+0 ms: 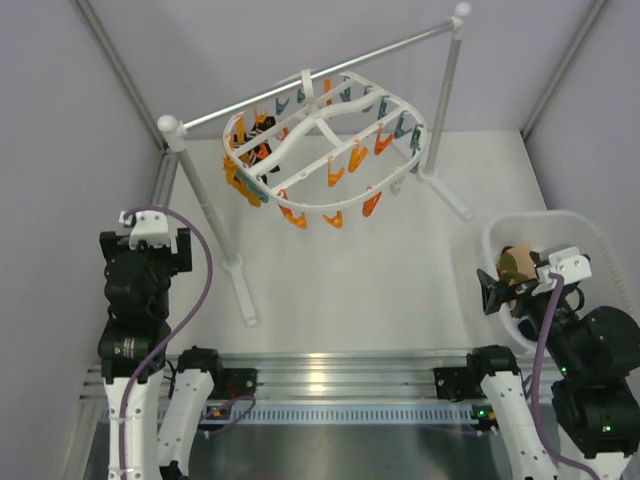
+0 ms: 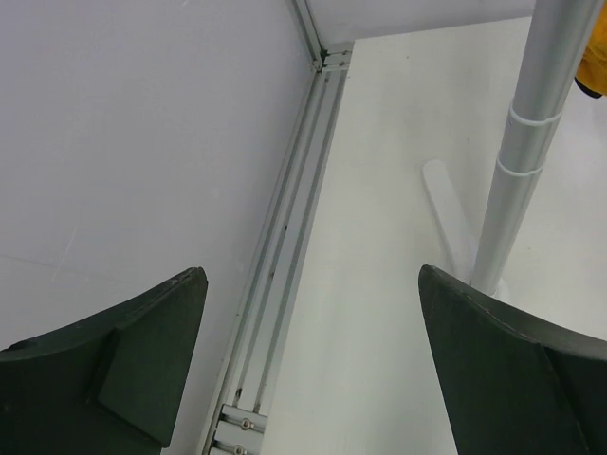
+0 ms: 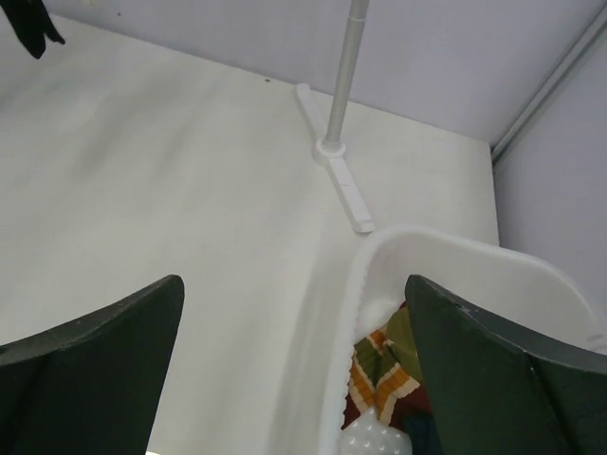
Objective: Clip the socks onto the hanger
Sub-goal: Open the clamp at the hanger.
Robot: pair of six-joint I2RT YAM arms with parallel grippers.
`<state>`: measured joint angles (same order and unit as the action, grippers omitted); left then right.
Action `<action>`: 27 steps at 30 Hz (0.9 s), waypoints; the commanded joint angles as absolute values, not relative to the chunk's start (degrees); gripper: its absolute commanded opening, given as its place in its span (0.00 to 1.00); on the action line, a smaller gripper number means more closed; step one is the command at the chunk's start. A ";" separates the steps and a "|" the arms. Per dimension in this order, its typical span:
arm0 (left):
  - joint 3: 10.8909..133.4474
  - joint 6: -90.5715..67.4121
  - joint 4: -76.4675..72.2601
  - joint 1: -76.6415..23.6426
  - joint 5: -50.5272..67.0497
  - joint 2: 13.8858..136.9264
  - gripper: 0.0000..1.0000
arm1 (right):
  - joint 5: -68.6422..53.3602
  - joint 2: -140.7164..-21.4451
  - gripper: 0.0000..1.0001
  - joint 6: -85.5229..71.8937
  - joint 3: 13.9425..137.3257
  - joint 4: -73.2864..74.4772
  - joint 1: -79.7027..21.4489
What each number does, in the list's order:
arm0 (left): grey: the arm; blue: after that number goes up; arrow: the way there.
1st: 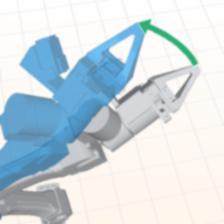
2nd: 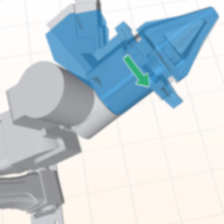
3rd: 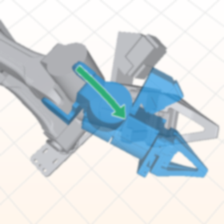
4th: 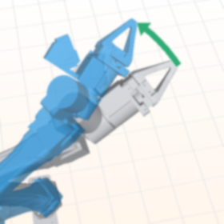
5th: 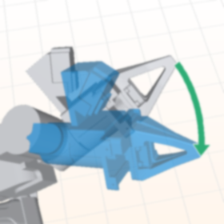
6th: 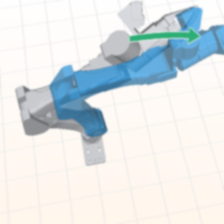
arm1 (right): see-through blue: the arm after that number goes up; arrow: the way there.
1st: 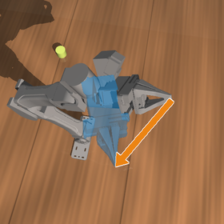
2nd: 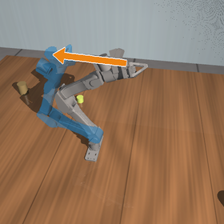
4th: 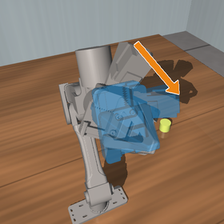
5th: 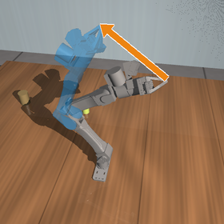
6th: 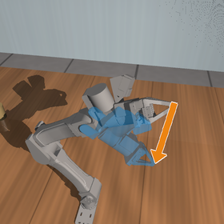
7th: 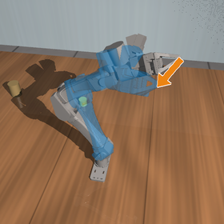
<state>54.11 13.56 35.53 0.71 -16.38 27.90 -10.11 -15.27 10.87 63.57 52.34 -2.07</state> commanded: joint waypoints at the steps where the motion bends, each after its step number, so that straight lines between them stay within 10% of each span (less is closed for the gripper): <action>1: 59.14 13.09 37.52 1.14 -15.04 27.95 0.98 | -19.92 -19.94 1.00 11.07 64.34 51.07 -1.41; 15: 67.77 -7.79 31.75 0.97 29.33 25.67 0.93 | -54.65 -25.22 1.00 -3.85 51.60 17.34 -1.49; 27: 58.98 -20.65 13.28 1.05 47.99 23.91 0.89 | -48.47 -36.20 0.96 -10.30 49.92 -3.34 -16.49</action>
<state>60.51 -15.70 22.06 0.73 42.94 24.58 -53.43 -34.06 -12.01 47.68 2.63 -9.47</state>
